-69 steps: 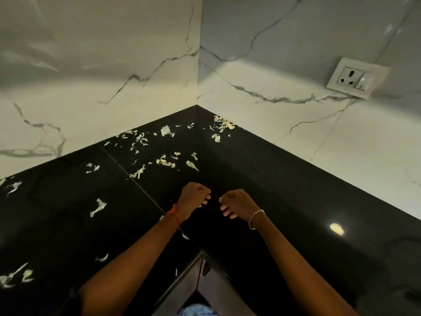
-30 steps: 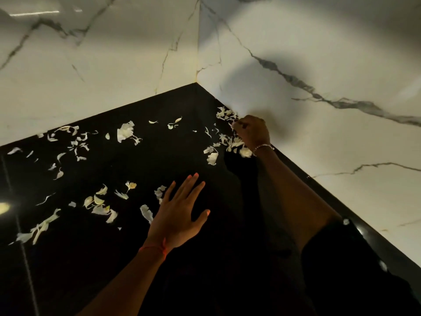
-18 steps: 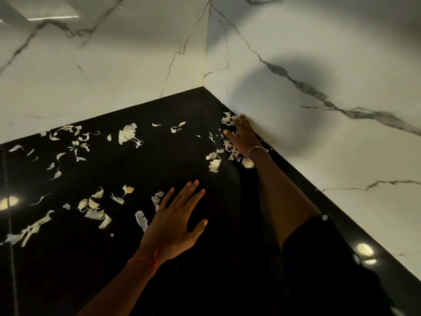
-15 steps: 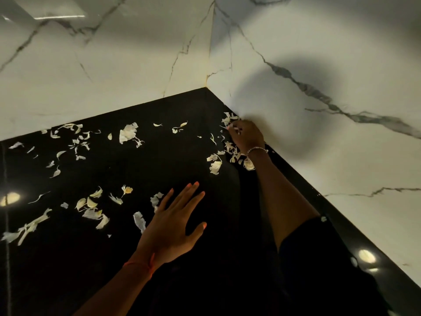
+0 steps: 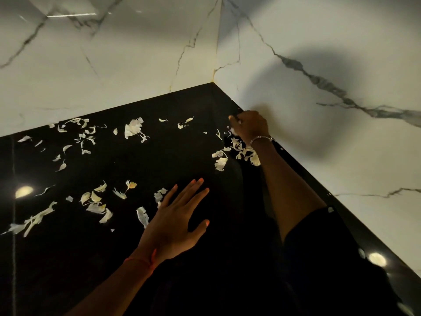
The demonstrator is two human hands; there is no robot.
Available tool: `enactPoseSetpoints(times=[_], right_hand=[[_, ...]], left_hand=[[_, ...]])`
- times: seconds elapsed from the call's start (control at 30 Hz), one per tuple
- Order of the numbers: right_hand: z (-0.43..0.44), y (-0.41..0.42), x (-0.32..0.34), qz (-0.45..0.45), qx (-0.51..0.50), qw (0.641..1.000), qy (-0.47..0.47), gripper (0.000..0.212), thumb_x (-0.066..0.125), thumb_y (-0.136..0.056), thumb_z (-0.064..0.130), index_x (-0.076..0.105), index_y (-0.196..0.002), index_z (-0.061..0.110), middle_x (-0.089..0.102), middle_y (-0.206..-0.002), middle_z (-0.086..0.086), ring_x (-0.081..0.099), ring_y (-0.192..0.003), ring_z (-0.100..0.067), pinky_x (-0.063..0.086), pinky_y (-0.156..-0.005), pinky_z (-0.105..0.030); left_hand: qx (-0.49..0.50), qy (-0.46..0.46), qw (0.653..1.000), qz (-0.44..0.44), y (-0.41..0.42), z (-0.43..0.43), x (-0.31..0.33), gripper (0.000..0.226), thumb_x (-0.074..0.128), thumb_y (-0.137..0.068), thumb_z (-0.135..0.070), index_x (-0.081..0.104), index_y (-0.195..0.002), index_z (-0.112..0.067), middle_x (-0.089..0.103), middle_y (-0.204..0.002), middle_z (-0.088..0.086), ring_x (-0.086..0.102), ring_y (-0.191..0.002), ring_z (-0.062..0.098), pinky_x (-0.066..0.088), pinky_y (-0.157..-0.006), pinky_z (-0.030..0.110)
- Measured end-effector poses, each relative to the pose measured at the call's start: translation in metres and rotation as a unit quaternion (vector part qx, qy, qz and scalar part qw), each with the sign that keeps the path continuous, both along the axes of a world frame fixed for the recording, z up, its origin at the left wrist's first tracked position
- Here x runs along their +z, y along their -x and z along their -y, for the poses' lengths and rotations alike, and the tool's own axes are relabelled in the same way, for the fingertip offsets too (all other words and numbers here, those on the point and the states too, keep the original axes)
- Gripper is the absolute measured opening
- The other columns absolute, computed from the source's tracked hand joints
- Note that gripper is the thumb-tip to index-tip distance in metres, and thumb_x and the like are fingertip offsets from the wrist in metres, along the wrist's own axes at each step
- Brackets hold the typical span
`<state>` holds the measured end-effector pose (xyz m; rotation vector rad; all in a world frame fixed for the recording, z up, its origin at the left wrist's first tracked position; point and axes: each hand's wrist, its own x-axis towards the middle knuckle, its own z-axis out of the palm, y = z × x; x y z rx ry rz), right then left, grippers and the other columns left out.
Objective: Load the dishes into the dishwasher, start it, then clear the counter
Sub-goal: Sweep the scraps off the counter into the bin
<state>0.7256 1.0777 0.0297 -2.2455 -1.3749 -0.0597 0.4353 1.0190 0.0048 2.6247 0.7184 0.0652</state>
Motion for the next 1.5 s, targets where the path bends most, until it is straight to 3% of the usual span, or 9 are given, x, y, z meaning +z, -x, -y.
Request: enactPoseSetpoints(times=[0.1, 0.37, 0.53, 0.63, 0.8, 1.03, 1.17, 1.3, 1.5], right_hand=[[0.033, -0.002, 0.0, 0.086, -0.061, 0.984, -0.146, 0.042, 0.047, -0.091, 0.032, 0.063, -0.063, 0.005, 0.061, -0.065, -0.01, 0.051, -0.059, -0.019, 0.034, -0.055, -0.023], [0.093, -0.011, -0.008, -0.077, -0.077, 0.981, -0.159, 0.037, 0.051, -0.09, 0.034, 0.067, -0.105, 0.004, 0.067, -0.108, -0.011, 0.063, -0.097, -0.02, 0.046, -0.085, -0.023], [0.103, 0.01, -0.022, -0.133, 0.013, 0.988, 0.08, 0.049, 0.033, -0.099, 0.035, 0.028, -0.144, 0.015, 0.023, -0.153, -0.005, 0.02, -0.141, -0.018, 0.013, -0.115, -0.032], [0.106, 0.017, -0.019, -0.237, 0.012, 0.969, -0.071, 0.044, 0.04, -0.098, 0.028, 0.04, -0.138, 0.01, 0.039, -0.145, -0.008, 0.037, -0.134, -0.019, 0.028, -0.113, -0.033], [0.102, 0.01, -0.025, -0.099, -0.025, 0.989, 0.11, 0.056, 0.028, -0.099, 0.042, 0.021, -0.146, 0.013, 0.015, -0.155, -0.007, 0.013, -0.143, -0.02, 0.01, -0.116, -0.034], [0.101, 0.018, -0.025, -0.094, -0.07, 0.987, 0.108, 0.06, 0.025, -0.097, 0.048, 0.019, -0.146, 0.014, 0.016, -0.155, -0.007, 0.014, -0.143, -0.02, 0.013, -0.118, -0.036], [0.098, 0.024, -0.016, -0.23, 0.017, 0.973, 0.009, 0.053, 0.035, -0.097, 0.04, 0.027, -0.144, 0.017, 0.03, -0.15, -0.007, 0.039, -0.132, -0.02, 0.03, -0.11, -0.031], [0.086, 0.021, -0.02, -0.129, -0.007, 0.984, 0.123, 0.059, 0.027, -0.098, 0.045, 0.016, -0.147, 0.015, 0.01, -0.156, -0.007, 0.008, -0.144, -0.021, 0.007, -0.117, -0.038], [0.052, 0.026, -0.012, -0.165, 0.017, 0.982, 0.088, 0.061, 0.032, -0.096, 0.046, 0.016, -0.147, 0.016, 0.009, -0.156, -0.008, 0.012, -0.143, -0.023, 0.015, -0.116, -0.043]], left_hand=[[0.0, 0.001, 1.0, -0.002, 0.0, 0.001, 0.001, 0.078, 0.009, -0.07, -0.066, -0.005, -0.141, -0.038, -0.02, -0.148, -0.019, -0.022, -0.135, -0.004, -0.015, -0.112, 0.029], [-0.001, -0.005, 1.0, -0.005, -0.001, 0.003, 0.003, 0.084, 0.007, -0.067, -0.067, 0.001, -0.145, -0.034, -0.02, -0.148, -0.017, -0.02, -0.136, -0.001, -0.015, -0.112, 0.03], [0.001, -0.009, 1.0, -0.001, -0.001, 0.003, 0.003, 0.085, 0.007, -0.068, -0.066, 0.002, -0.145, -0.033, -0.019, -0.147, -0.017, -0.018, -0.136, 0.0, -0.015, -0.111, 0.03], [0.0, -0.011, 1.0, -0.003, -0.001, 0.003, 0.003, 0.084, 0.007, -0.068, -0.066, 0.003, -0.145, -0.033, -0.019, -0.146, -0.017, -0.018, -0.137, 0.0, -0.014, -0.112, 0.031], [0.0, -0.009, 1.0, 0.001, -0.001, 0.004, 0.004, 0.085, 0.007, -0.067, -0.067, 0.004, -0.145, -0.033, -0.019, -0.146, -0.017, -0.018, -0.136, 0.0, -0.013, -0.112, 0.031], [0.0, -0.011, 1.0, -0.002, -0.002, 0.003, 0.004, 0.086, 0.007, -0.066, -0.066, 0.005, -0.145, -0.033, -0.018, -0.145, -0.018, -0.017, -0.136, 0.0, -0.013, -0.112, 0.032], [-0.003, -0.005, 1.0, 0.001, -0.001, 0.003, 0.004, 0.085, 0.008, -0.067, -0.067, 0.004, -0.145, -0.033, -0.018, -0.146, -0.018, -0.017, -0.135, 0.0, -0.014, -0.11, 0.03], [0.002, -0.007, 1.0, 0.001, -0.001, 0.004, 0.005, 0.085, 0.009, -0.067, -0.066, 0.004, -0.145, -0.033, -0.016, -0.148, -0.017, -0.016, -0.136, 0.0, -0.014, -0.111, 0.03], [0.004, -0.007, 1.0, -0.005, -0.001, 0.004, 0.005, 0.084, 0.008, -0.067, -0.066, 0.002, -0.145, -0.034, -0.019, -0.147, -0.018, -0.018, -0.137, 0.0, -0.014, -0.112, 0.031]])
